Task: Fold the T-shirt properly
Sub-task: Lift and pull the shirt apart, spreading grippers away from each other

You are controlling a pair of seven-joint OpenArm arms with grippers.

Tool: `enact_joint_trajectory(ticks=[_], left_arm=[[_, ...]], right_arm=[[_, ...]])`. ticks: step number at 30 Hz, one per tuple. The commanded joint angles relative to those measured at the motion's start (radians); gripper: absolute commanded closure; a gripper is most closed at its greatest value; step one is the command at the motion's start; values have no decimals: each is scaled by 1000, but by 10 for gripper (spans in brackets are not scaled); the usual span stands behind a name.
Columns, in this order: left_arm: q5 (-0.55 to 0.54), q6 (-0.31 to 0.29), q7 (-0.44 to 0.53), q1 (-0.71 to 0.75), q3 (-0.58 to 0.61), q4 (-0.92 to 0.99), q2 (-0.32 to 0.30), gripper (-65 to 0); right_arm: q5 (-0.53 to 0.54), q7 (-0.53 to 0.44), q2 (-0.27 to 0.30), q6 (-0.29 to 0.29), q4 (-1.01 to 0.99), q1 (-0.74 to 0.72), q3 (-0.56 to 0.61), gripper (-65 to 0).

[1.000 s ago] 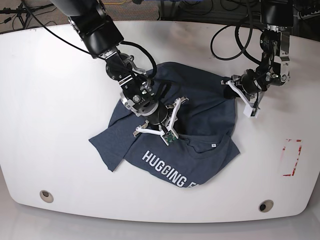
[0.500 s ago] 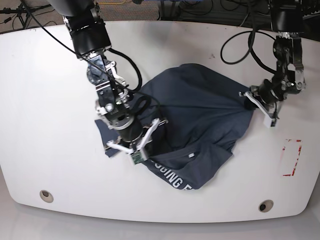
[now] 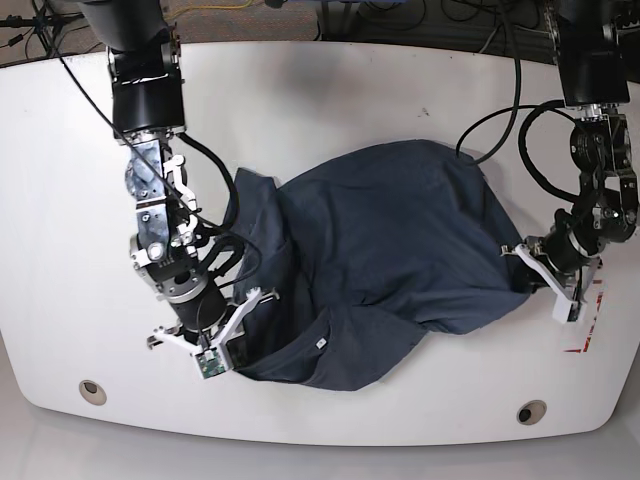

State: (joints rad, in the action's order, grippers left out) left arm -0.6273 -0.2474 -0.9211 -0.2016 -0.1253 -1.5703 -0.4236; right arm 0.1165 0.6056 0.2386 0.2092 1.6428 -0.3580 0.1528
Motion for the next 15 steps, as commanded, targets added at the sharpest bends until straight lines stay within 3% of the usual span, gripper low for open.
enact_joint_trajectory(ticks=[1,10,15], left_arm=[[-10,-3,7,-66,-10,-58,-16,0],[-10,-3,-68,-230,-73,-68,-37,0],[-10,-3,-92,-299,-93,-65,-39,0]], right_arm=[[-7,-26,34,-7,21,-59,-11,0],[-7,-26,135,-1,-16,-186,-11,0],[-7,-26,160,35,-36,-247,-12,0]])
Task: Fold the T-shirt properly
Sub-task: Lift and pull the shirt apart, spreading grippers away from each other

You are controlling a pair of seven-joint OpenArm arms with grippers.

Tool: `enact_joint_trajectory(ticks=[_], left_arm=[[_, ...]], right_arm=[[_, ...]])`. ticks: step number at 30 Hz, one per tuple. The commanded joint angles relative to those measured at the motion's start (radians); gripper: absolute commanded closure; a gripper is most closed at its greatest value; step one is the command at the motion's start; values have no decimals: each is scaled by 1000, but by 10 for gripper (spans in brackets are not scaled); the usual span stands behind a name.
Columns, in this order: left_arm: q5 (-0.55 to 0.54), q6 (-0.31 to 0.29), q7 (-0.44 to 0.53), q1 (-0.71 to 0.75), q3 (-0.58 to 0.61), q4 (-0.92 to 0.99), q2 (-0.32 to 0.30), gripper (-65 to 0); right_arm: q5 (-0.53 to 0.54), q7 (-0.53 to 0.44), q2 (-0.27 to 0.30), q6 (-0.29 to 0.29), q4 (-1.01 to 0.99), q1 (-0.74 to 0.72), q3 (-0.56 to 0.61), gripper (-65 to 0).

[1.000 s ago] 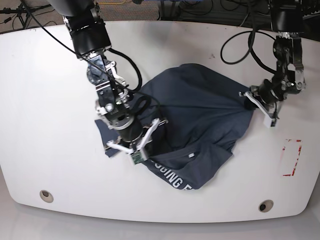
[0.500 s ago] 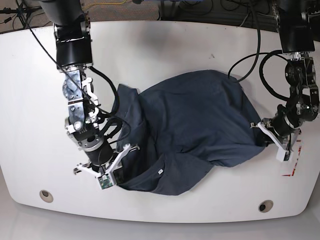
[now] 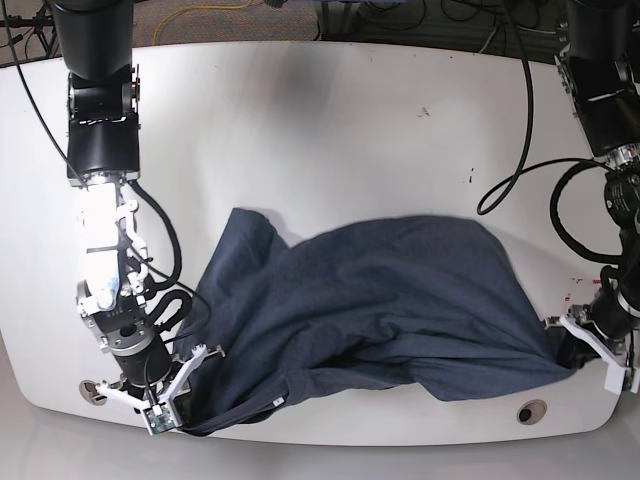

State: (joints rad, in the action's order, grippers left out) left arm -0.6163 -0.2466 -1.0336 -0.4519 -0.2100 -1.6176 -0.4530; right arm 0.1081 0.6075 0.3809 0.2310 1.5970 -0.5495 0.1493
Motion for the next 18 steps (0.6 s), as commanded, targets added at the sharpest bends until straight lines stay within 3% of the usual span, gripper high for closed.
enact_joint_trajectory(ticks=[1,18], left_arm=[[-21,-4,17,-58,-9,-19,-10,0],[-18,-4,12,-227,-88,-16,-40,0]], right_arm=[[2,-28,19,15,7,-65,-9,0],[-8,24,86,64,-83,-318,-10,0]])
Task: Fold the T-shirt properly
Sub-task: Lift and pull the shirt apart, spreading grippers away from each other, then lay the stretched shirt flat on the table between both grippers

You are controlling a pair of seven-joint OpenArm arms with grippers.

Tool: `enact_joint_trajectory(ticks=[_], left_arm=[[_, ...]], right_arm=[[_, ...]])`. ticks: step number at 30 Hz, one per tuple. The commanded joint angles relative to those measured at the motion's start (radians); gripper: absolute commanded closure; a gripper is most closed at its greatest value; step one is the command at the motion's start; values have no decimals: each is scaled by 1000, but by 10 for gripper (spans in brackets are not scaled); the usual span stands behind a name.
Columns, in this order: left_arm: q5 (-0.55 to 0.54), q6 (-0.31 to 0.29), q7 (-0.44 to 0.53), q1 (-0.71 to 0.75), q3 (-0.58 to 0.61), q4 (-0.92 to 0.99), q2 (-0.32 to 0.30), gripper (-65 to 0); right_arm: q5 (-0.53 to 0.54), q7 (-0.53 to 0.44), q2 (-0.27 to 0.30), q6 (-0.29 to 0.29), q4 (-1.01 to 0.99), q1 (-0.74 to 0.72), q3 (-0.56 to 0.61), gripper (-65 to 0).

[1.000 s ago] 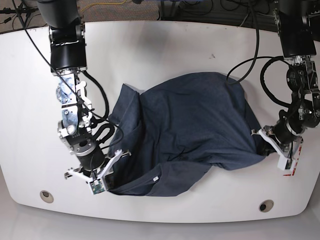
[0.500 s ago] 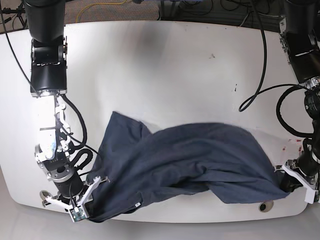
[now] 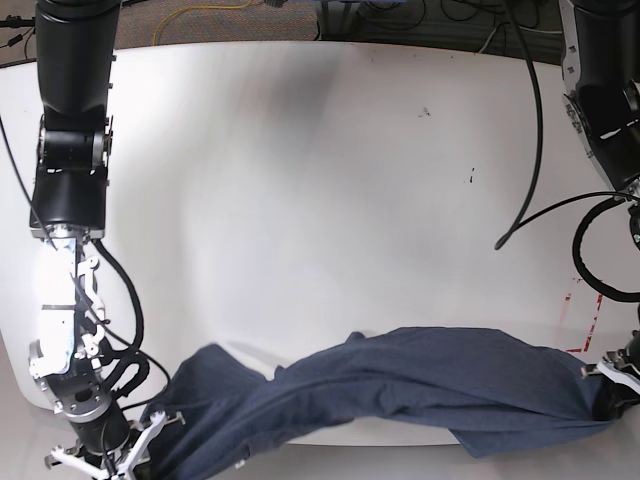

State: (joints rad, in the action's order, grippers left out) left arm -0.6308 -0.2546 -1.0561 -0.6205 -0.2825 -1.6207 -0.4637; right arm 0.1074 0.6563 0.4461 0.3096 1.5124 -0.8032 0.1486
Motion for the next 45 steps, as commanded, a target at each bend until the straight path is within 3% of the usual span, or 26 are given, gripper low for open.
enact_joint_trajectory(ticks=[1,15,26,35,45], left_arm=[[-4,4,35,-69,-16,-13,-34,0],[-5,4,35,-163,-17,81,-59,0],[-5,4,35,-161,-17,86,-56,0],[-5,2,35,-112,-17,84,-53,0],[-11,-1,35,57,-17,75,-50,0]], right_arm=[[-4,-25,29,-14,-3,-75,-10,0],[1,-16,87,-14,-123,-207,-20,0],[1,-14,84,-13,-128,-198,-86,0],[1,-16,84,-13,-120,-106,-94,0],[1,-16,58,-13,-14,141,-234,0]])
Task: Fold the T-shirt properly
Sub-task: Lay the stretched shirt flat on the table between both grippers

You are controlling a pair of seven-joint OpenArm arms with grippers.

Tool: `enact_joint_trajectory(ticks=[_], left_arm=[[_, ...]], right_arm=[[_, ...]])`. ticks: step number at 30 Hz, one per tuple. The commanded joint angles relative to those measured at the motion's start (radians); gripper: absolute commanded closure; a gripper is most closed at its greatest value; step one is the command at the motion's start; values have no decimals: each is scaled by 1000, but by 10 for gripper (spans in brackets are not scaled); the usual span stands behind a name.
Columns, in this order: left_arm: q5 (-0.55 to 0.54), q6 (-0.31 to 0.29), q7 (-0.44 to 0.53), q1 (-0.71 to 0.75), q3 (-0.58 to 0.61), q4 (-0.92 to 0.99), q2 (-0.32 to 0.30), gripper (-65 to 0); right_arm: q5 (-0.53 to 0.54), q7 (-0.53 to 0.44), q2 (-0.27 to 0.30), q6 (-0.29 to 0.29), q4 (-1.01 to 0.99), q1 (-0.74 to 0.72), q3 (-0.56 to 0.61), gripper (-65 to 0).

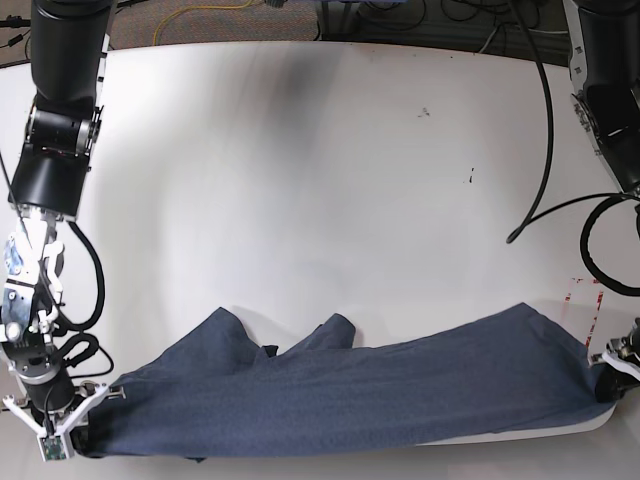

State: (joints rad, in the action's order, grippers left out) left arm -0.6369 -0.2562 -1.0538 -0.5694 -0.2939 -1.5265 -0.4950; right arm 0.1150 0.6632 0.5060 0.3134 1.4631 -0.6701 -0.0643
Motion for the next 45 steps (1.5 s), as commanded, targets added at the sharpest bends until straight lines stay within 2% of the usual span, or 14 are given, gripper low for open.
enact_joint_trajectory(ticks=[1,5,16,22,28,37,45], left_arm=[[-5,1,33,21,-6,-19,-18,0],[-7,-1,34,108,-8,-24,-17,0],[-5,-1,82,414,-8,-82,2,0],[-4,-22,111,539,-8,-82,2,0],[-2,-64,119,638,-9,-81,-43,0],[2,-102,117,748,-86,-81,-46,0],[111,-167,116,803,-124,-113,-41,0]], right_arm=[[-7,-21,-5,-16,41,28,-30,0],[-7,-21,-16,-16,87,155,-78,0],[-16,-33,-137,-16,187,507,-211,0],[-16,-76,-172,-16,202,649,-256,0],[-8,-89,-175,-16,202,764,-257,0],[-16,-144,-194,-18,196,881,-257,0],[-16,-147,-218,-18,196,935,-257,0]])
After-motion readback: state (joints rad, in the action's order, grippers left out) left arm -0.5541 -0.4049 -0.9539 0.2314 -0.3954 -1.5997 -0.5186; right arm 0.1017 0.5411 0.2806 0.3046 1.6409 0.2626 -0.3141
